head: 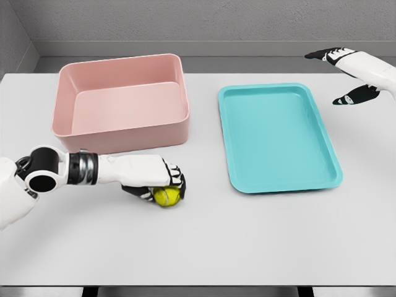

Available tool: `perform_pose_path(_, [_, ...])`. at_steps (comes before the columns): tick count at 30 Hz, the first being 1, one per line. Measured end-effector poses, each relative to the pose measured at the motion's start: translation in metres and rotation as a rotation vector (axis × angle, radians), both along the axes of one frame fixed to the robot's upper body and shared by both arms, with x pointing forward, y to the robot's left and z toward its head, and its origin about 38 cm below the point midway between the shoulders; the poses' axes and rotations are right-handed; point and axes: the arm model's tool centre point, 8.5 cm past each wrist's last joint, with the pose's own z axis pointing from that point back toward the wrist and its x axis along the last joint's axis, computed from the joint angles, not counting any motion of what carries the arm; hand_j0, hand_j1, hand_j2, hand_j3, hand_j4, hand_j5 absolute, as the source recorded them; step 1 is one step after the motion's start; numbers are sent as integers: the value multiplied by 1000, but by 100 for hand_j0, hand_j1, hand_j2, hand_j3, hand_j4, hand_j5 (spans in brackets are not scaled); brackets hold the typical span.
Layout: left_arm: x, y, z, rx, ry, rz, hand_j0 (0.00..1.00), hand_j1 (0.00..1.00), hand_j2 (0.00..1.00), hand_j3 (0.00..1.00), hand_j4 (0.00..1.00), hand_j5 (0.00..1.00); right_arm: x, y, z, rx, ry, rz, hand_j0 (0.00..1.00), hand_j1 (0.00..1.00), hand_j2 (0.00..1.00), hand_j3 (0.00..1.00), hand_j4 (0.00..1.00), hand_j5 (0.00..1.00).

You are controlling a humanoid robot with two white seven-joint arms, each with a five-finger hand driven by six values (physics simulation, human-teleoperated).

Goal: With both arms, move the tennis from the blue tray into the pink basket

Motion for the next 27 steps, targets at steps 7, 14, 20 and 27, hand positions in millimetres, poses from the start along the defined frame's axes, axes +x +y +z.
perform_pose_path(7, [13, 4, 27, -36, -25, 8, 39, 39, 39, 39, 39, 39, -1, -2, 0, -4, 0, -3, 100, 100, 100, 100, 100, 100])
perform_pose_path(14, [32, 13, 50, -58, -45, 40, 39, 39, 39, 39, 39, 39, -1, -3, 1, -5, 0, -5, 100, 100, 100, 100, 100, 100])
perform_pose_path(20, [52, 22, 72, -70, -73, 77, 39, 39, 39, 39, 39, 39, -1, -3, 1, -5, -1, -5, 100, 100, 100, 100, 100, 100])
perform_pose_path(27, [69, 31, 90, -75, -97, 115, 38, 38, 38, 38, 38, 38, -1, -3, 1, -5, -1, -6, 100, 100, 100, 100, 100, 100])
